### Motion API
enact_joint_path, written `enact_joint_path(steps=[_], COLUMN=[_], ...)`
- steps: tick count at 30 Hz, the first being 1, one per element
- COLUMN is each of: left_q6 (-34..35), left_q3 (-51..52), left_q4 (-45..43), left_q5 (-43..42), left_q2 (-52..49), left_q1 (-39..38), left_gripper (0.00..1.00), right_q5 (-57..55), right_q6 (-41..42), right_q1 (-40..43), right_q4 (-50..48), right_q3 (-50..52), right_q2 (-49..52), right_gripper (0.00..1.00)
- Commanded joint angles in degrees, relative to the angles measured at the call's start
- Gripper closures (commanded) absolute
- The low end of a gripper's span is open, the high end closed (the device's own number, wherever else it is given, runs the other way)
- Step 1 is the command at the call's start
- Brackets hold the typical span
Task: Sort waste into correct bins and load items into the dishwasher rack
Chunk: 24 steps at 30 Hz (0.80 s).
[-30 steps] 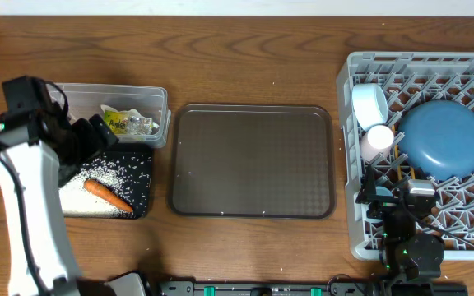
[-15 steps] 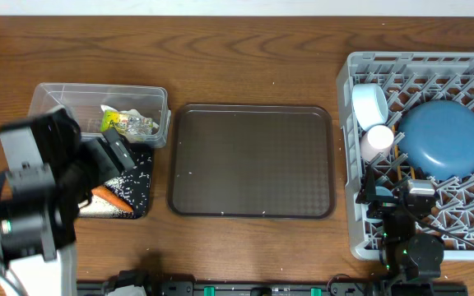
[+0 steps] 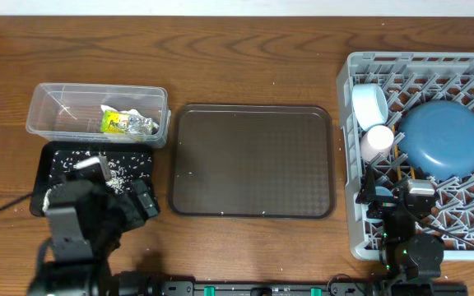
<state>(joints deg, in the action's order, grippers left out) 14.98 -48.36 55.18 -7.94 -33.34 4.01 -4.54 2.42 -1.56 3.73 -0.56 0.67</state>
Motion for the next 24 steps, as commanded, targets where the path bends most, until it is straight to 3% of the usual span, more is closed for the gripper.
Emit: enact_joint_path(steps=[1,8,15,19,24], left_q6=[0.76,5.55,5.88,5.88,4.79], left_q3=[8.68,25.7,39.3,45.0,48.13], left_q4=[-6.84,-30.62,-53.83,-58.6,-57.09], left_q5=[-0.59,-3.48,-3.43,-3.41,-2.45], left_q2=[5.64,14.69,20.48,23.43,27.12], left_q1=[-0.24,-2.29,-6.36,-6.51,-6.51], left_gripper=[0.02,0.02,0.02,0.02,0.02], right_q5=[0.07,0.07,0.07,0.07,0.07], right_q6=[0.74,0.74,0.74,0.74,0.74], right_q1=[0.42,0.42,0.42,0.42,0.42], right_q4=[0.0,0.0,0.0,0.0,0.0], right_q3=[0.24,0.24,0.24,0.24,0.24], right_q2=[-0.39,-0.39,-0.39,-0.39,-0.39], right_gripper=[0.01,0.01,0.01,0.01,0.01])
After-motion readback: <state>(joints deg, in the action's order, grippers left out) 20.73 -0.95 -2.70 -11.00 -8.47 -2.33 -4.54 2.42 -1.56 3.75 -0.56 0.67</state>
